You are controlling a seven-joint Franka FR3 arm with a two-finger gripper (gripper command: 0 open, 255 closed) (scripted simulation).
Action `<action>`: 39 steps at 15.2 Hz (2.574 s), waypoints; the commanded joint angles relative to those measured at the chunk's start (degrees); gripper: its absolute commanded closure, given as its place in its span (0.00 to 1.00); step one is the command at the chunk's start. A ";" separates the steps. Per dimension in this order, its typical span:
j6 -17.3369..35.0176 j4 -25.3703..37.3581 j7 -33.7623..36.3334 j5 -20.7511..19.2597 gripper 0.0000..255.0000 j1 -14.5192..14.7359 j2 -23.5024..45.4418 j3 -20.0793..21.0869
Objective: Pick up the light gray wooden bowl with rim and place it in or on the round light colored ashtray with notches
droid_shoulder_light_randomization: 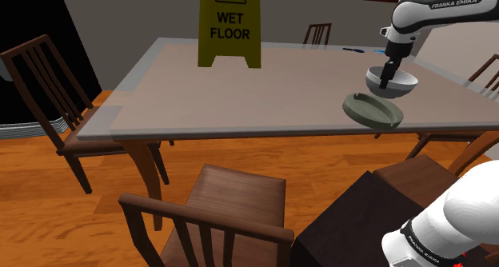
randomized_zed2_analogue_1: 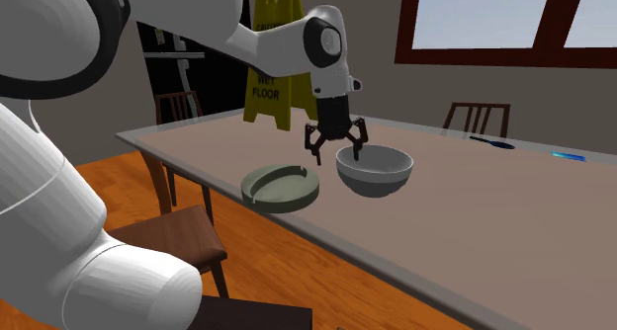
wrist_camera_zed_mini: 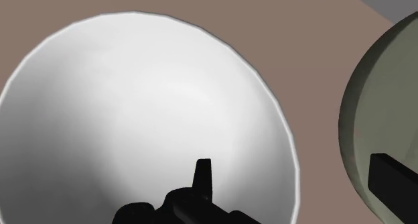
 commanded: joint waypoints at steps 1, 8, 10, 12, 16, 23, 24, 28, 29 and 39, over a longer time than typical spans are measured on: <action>0.32 -0.29 0.00 -0.04 0.00 -0.03 0.00 -0.06; 0.31 -0.28 0.00 -0.04 1.00 -0.03 0.00 -0.06; 0.31 -0.28 0.00 -0.04 1.00 -0.03 0.00 -0.06; 0.31 -0.28 0.00 -0.04 1.00 -0.03 0.00 -0.06; 0.31 -0.28 0.00 -0.04 1.00 -0.03 0.00 -0.06; -4.20 4.20 -0.75 0.32 1.00 0.15 -0.09 0.39; -4.96 4.99 -0.88 0.38 1.00 0.18 -0.06 0.45; -7.95 8.27 -1.44 0.64 1.00 0.31 0.20 0.68; -8.70 9.13 -1.59 0.71 1.00 0.34 0.30 0.73; -15.33 13.30 0.04 0.80 1.00 1.23 -1.69 3.12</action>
